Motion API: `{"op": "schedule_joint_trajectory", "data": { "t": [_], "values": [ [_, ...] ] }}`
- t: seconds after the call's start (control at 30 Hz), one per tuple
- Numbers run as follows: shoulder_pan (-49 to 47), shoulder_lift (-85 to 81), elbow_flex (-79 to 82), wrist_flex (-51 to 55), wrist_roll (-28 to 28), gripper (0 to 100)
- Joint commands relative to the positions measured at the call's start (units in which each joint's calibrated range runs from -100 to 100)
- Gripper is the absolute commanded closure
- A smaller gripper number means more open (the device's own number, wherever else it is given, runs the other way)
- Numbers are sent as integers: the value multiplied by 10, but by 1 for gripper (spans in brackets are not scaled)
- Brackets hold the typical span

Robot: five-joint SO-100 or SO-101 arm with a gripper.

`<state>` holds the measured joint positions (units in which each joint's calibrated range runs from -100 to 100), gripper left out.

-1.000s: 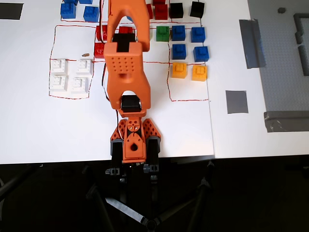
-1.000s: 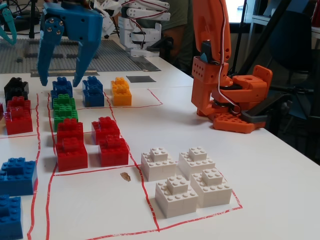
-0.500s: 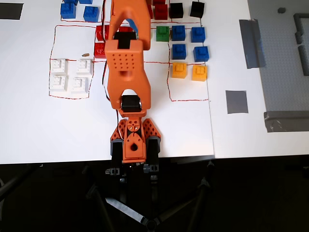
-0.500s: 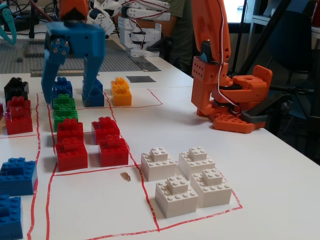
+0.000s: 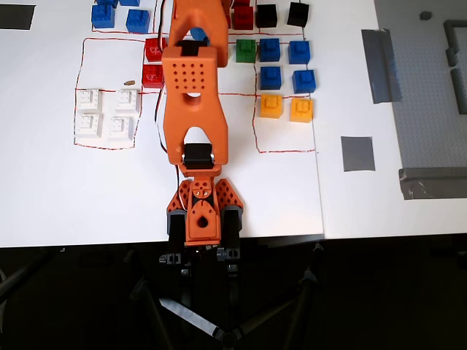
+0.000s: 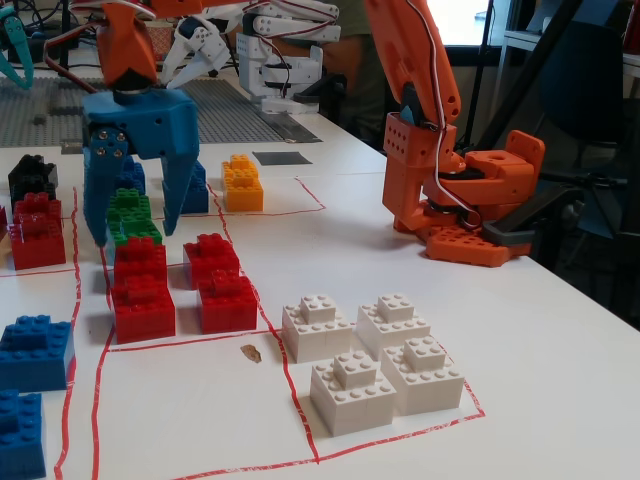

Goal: Grab the block and put it in the grey marker

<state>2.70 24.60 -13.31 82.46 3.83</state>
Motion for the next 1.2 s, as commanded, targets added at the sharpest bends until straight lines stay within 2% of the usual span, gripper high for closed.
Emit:
{"op": "schedule_joint_trajectory", "data": {
  "t": [0.0,0.27,0.57,1.17],
  "values": [
    [8,-56,-73,-1,-9,75],
    [13,-69,-24,-5,0,76],
    [14,-60,-39,-9,13,79],
    [14,-89,26,-52,6,74]
  ]
}}
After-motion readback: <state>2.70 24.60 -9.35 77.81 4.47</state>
